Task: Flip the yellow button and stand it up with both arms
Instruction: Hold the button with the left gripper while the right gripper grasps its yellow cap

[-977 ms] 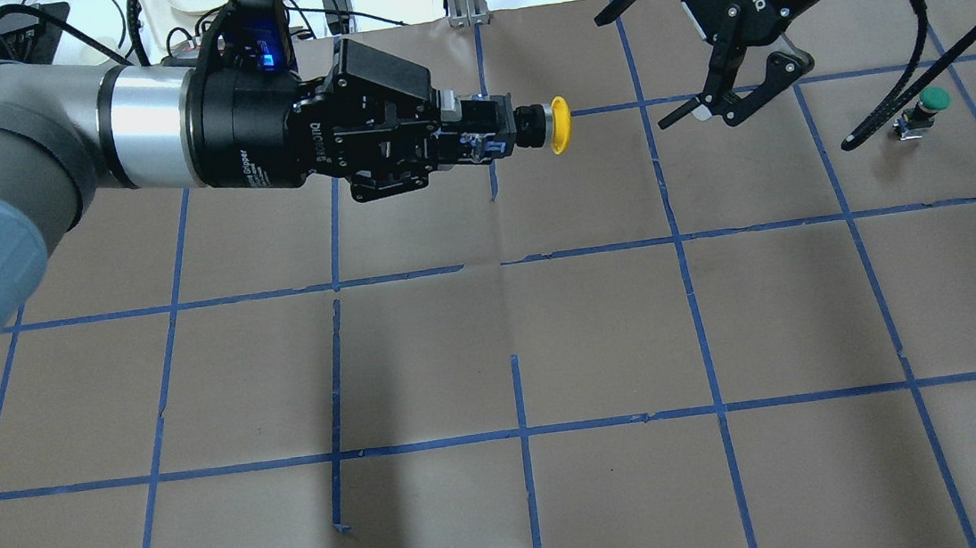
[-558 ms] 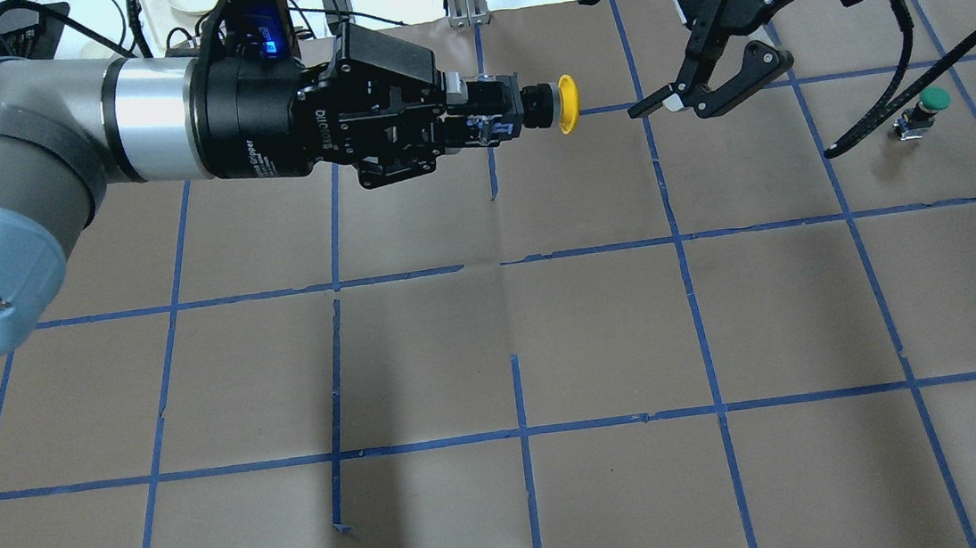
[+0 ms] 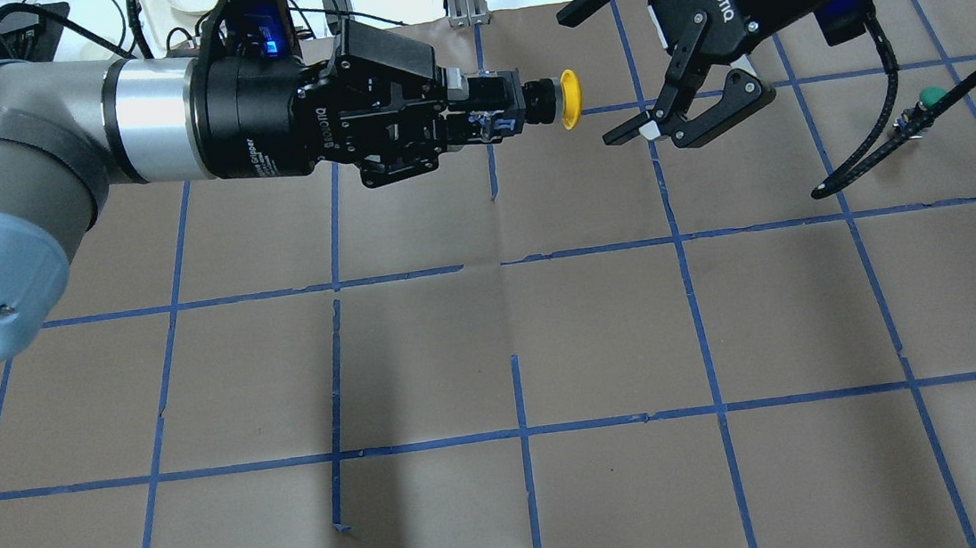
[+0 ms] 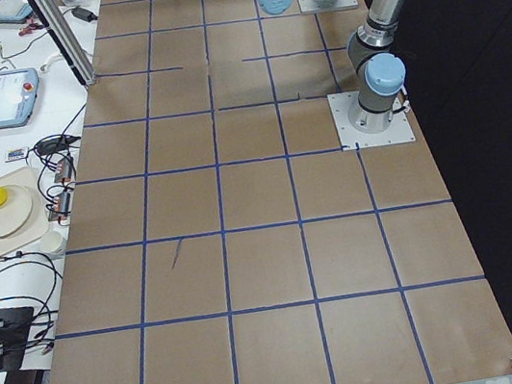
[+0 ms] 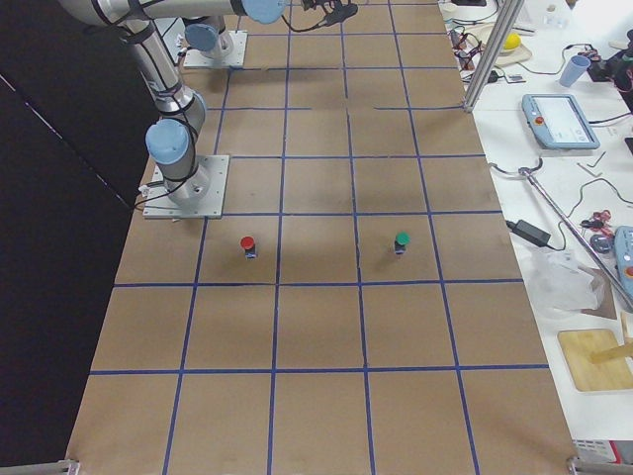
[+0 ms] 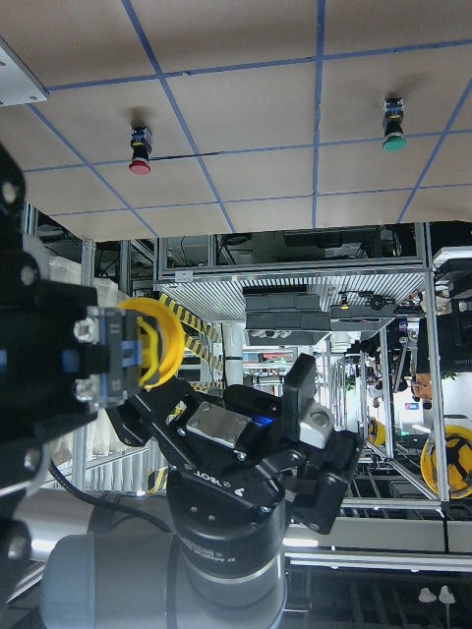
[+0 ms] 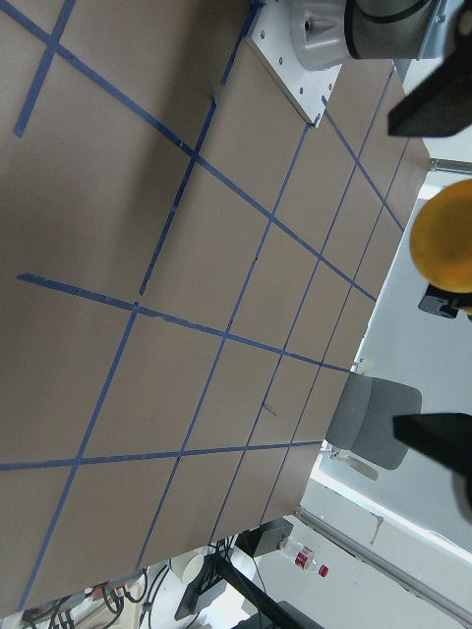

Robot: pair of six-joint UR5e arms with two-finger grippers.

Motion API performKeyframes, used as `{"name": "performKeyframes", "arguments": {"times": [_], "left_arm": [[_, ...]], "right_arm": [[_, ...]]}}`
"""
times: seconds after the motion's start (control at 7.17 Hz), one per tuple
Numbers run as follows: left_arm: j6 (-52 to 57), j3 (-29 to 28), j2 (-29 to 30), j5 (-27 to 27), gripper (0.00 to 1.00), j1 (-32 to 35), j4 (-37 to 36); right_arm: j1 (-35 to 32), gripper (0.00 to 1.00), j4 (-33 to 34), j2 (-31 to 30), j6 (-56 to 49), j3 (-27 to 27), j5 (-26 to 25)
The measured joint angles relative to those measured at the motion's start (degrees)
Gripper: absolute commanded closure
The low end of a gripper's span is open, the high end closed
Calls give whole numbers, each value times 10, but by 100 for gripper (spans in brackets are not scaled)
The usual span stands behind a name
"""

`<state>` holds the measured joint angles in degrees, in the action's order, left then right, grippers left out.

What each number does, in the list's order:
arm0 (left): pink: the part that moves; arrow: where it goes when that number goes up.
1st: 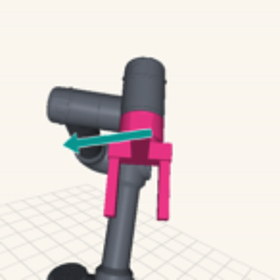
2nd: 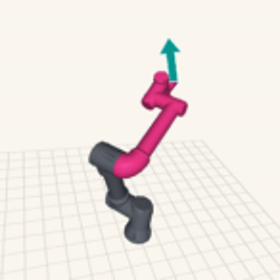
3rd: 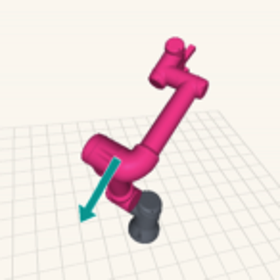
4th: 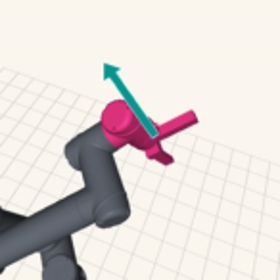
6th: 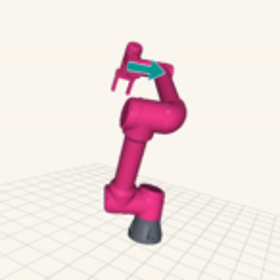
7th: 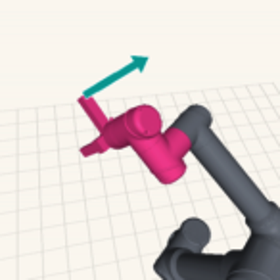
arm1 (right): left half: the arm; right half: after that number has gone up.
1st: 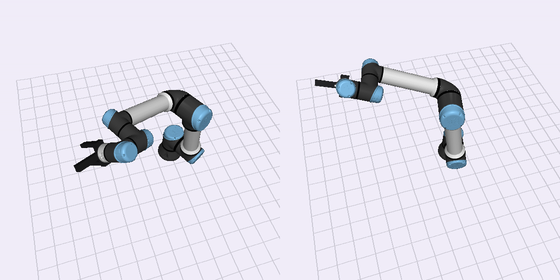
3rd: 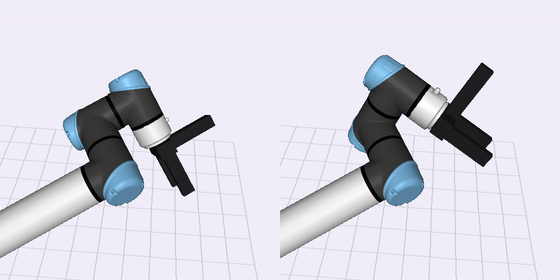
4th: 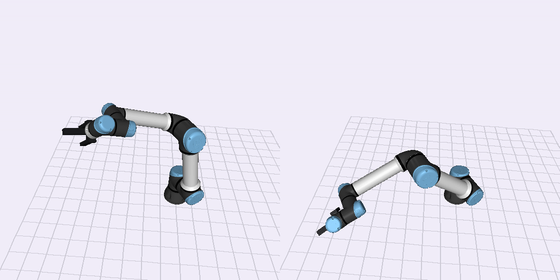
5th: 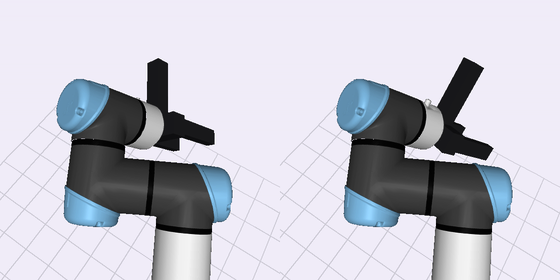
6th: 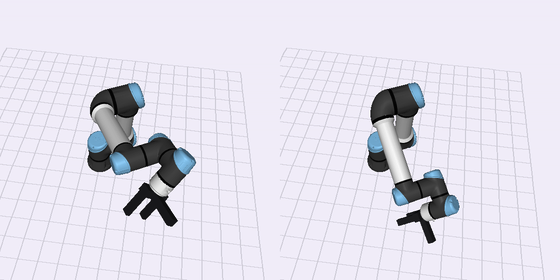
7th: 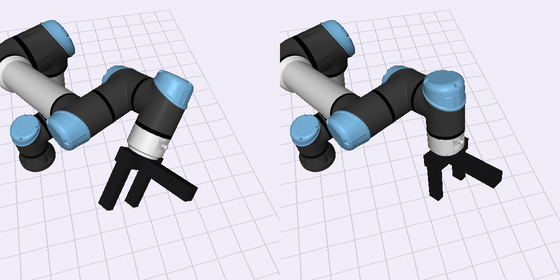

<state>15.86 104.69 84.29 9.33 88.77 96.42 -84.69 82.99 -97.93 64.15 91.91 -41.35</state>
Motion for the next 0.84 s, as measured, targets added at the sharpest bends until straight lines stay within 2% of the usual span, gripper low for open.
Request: {"name": "performKeyframes", "arguments": {"times": [0.42,0.7,0.84], "left_arm": [[-5,-1,-3,-1,82,-1,0],[-5,-1,-4,-4,82,-1,0],[-5,0,-4,-7,82,0,0]], "right_arm": [[-9,2,-5,-13,19,10,16],[-16,10,-8,-13,21,12,17],[-17,17,-8,-14,22,12,17]]}}
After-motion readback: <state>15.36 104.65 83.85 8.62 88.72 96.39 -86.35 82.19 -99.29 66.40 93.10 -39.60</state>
